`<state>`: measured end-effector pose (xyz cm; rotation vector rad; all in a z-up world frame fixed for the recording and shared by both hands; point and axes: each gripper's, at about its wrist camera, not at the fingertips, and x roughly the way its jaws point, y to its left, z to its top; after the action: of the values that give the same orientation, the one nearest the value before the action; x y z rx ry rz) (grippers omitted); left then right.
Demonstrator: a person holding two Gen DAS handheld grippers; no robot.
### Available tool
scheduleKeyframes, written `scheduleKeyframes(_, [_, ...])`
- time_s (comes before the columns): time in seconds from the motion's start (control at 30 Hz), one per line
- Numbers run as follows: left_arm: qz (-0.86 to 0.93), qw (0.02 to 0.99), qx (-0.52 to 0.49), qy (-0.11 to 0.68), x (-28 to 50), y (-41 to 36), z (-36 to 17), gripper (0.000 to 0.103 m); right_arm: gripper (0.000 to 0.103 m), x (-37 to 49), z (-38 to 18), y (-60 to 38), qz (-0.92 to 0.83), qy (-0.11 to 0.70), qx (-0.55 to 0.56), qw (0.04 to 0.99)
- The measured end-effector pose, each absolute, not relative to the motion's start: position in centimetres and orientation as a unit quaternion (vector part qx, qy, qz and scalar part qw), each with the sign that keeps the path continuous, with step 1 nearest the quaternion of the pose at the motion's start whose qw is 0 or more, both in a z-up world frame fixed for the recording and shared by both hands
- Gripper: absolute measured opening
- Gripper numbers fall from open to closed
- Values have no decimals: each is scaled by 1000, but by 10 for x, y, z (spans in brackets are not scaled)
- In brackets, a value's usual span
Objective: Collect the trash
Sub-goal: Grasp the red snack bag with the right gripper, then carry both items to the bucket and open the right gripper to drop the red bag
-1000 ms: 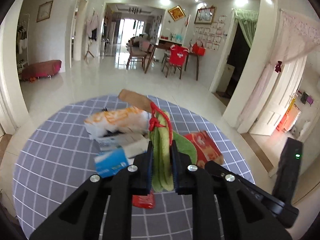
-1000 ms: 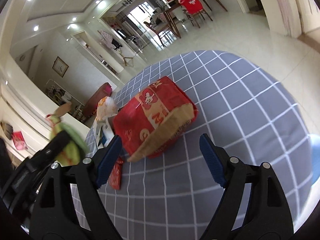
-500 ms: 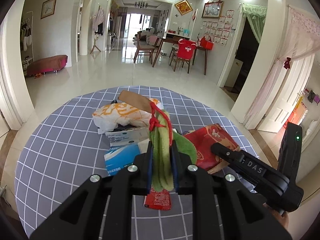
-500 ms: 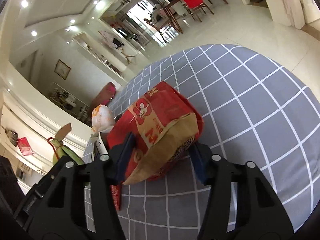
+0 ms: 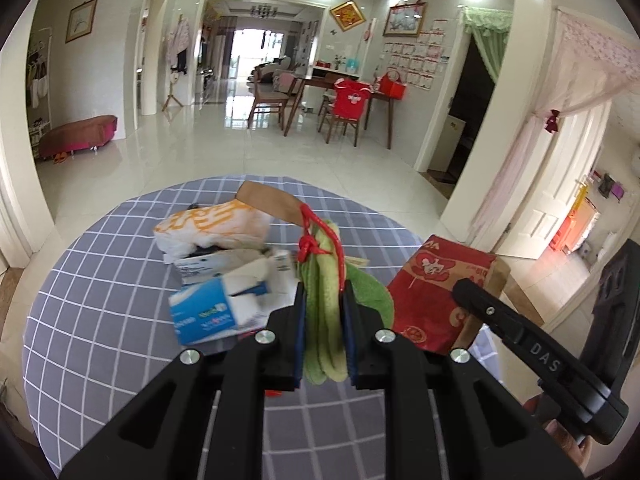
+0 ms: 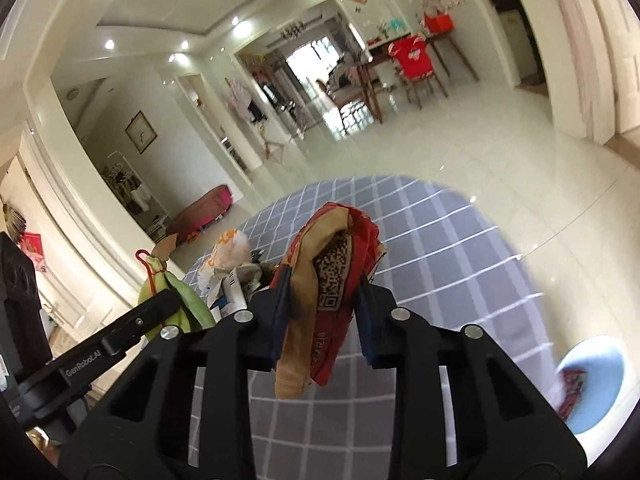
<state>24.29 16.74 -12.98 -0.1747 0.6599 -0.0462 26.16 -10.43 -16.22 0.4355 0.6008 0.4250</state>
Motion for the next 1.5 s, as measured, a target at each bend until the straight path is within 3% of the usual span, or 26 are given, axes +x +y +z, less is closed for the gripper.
scheduleKeyframes(0.5, [-140,930,-30,339,227,14,-125,16,29,176,-145,-250,105,229,210,945])
scheduleKeyframes(0.93, [-230,892,45,386,232,-133,-180,16,29,130,-185,-358,-24,235,201,951])
scheduleKeyframes(1.27, [-253,867,62,426,257,-192,-222,16,31,137,-213,-413,-78,245,214,942])
scheduleKeyframes(1.33, [-252,864,65,431,260,-200,-228,16,36,143,-219,-419,-74,245,223,941])
scheduleKeyframes(1.4, [-253,861,67,436,265,-205,-233,16,57,146,-224,-422,-84,249,226,938])
scheduleKeyframes(1.5, [-253,858,71,441,269,-215,-240,16,63,152,-231,-424,-96,254,219,937])
